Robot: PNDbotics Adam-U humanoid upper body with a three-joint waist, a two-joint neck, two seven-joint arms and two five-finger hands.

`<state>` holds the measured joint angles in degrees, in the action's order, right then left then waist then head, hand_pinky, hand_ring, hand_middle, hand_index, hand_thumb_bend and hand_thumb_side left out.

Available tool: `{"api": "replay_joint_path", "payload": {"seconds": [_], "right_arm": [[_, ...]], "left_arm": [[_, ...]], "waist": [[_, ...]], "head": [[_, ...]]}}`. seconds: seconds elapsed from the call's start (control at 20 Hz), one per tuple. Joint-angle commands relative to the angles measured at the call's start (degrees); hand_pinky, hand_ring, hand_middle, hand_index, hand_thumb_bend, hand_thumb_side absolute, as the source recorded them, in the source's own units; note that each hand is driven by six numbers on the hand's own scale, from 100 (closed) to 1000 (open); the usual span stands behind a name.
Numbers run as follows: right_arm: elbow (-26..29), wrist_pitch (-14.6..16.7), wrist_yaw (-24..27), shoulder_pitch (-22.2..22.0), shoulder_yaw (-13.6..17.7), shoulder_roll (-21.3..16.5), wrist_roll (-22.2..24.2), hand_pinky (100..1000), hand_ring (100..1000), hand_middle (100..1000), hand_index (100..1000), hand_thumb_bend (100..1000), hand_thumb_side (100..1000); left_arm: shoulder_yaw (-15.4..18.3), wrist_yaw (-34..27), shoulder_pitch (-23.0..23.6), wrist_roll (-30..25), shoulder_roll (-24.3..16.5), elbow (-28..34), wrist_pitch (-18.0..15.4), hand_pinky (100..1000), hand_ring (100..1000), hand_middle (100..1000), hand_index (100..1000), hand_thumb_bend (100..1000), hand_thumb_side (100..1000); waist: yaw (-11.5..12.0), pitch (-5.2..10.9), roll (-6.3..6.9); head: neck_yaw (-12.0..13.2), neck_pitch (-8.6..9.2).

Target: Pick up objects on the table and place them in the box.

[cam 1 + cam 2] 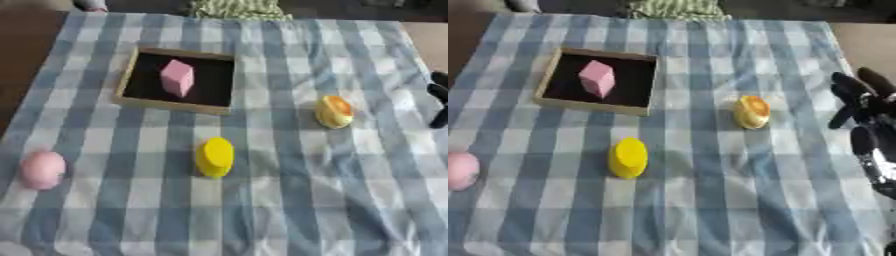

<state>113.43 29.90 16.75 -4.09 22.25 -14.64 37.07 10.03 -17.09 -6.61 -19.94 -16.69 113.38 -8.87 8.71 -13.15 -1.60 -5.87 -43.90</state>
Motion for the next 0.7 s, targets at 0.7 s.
{"api": "replay_joint_path", "payload": {"seconds": [0.7], "right_arm": [[0.4,14.4,-12.6,2.1,-5.9,-22.8,-2.8,969,1000,562,979,100,422]], "left_arm": [[-0.1,-0.1,-0.7,-0.4,-1.8,0.6,-0.3,786,944,833,847,100,567]], "waist": [[0.6,0.18,-1.20]], "head": [[-0.4,-0.22]]}}
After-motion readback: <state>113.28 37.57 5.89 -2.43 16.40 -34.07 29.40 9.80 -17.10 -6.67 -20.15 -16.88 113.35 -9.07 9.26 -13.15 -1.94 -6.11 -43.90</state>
